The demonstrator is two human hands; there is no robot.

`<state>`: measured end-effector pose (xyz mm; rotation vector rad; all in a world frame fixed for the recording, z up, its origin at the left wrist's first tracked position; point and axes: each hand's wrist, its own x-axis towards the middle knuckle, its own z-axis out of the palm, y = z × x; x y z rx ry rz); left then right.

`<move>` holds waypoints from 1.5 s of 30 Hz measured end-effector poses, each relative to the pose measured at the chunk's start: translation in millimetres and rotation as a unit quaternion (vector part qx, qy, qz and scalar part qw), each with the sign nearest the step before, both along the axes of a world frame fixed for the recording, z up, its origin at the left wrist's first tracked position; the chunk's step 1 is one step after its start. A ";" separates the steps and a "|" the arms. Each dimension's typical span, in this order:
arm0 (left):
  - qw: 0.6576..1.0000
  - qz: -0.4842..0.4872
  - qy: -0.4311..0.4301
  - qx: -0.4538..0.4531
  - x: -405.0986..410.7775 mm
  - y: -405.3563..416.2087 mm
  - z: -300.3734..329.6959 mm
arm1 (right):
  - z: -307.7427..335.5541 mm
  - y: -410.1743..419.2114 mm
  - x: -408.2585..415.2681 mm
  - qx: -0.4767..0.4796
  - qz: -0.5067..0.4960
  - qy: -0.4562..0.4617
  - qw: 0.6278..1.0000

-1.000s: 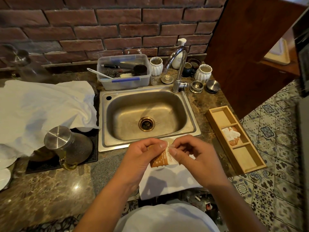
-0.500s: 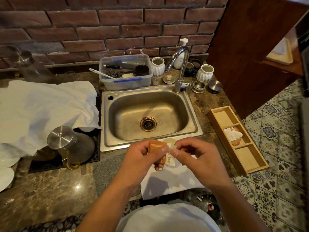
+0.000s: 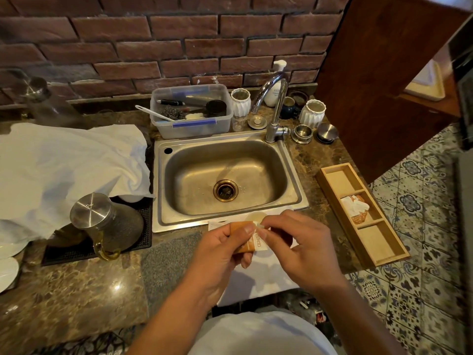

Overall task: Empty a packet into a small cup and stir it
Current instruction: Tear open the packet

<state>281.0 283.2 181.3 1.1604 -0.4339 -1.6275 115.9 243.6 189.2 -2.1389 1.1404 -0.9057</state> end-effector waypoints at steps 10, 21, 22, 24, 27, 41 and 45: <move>0.999 -0.005 0.019 0.033 -1.9 -4.9 8.4 | -5.4 0.6 -1.7 -0.072 -0.035 -0.020 0.997; 0.998 -0.014 -0.048 -0.032 0.4 -5.7 5.3 | -1.6 -12.9 -13.5 0.178 0.018 -0.076 0.981; 0.998 -0.019 -0.049 -0.029 1.2 -5.7 6.1 | -2.0 -12.9 -14.2 0.185 0.023 -0.078 0.979; 0.998 -0.036 -0.039 -0.023 2.0 -5.0 7.1 | -1.9 -12.4 -14.7 0.194 0.016 -0.093 0.976; 0.997 -0.065 -0.035 -0.022 2.4 -2.4 7.3 | -1.8 -12.2 -14.1 0.203 0.009 -0.109 0.973; 0.999 -0.032 0.016 -0.010 -5.2 -0.5 7.7 | 1.9 -1.2 -9.3 0.096 -0.014 -0.098 0.990; 0.995 -0.030 0.090 0.015 -7.7 -1.1 7.7 | -3.8 9.1 -2.6 -0.046 -0.041 -0.046 0.997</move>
